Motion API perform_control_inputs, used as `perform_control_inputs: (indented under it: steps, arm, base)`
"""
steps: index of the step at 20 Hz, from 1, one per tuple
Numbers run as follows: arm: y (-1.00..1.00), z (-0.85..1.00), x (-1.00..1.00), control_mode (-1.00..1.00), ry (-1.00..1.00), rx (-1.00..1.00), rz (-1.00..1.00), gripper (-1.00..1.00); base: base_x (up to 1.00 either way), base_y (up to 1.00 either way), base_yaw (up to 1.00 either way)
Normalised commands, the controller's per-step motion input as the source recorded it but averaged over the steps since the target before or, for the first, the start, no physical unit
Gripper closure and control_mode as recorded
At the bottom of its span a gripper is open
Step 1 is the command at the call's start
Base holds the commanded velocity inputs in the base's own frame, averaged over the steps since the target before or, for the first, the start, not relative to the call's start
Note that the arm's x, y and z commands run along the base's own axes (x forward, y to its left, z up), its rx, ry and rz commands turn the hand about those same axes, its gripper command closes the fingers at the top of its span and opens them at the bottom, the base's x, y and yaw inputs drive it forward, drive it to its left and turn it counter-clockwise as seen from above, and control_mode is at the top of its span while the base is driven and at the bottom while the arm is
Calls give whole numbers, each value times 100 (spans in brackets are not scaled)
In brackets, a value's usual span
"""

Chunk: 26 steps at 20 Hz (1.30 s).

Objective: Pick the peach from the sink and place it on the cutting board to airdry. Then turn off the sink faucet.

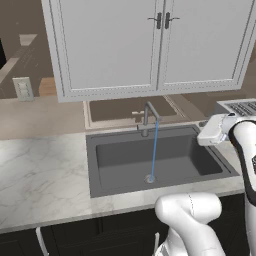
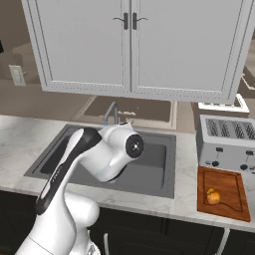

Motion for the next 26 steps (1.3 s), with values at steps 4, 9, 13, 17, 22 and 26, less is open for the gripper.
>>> perform_control_inputs:
  steps: [4, 9, 13, 17, 22, 26]
  arm:
    - [-4, -10, 24, -100, 0, 1, 7, -100]
    - [-12, 0, 14, -100, 0, 1, 8, -100]
    - [-16, 0, 12, -100, 0, 2, 7, -100]
    - [-7, 0, 18, -100, -1, 3, 5, -100]
    - [0, -4, 14, -100, -7, 3, 1, -100]
    - [0, -7, 20, -100, -7, 4, 0, -100]
  base:
    - [0, 0, 0]
    - [0, 0, 0]
    - [0, 0, 0]
    - [0, 0, 0]
    - [0, 0, 0]
    - [0, 0, 0]
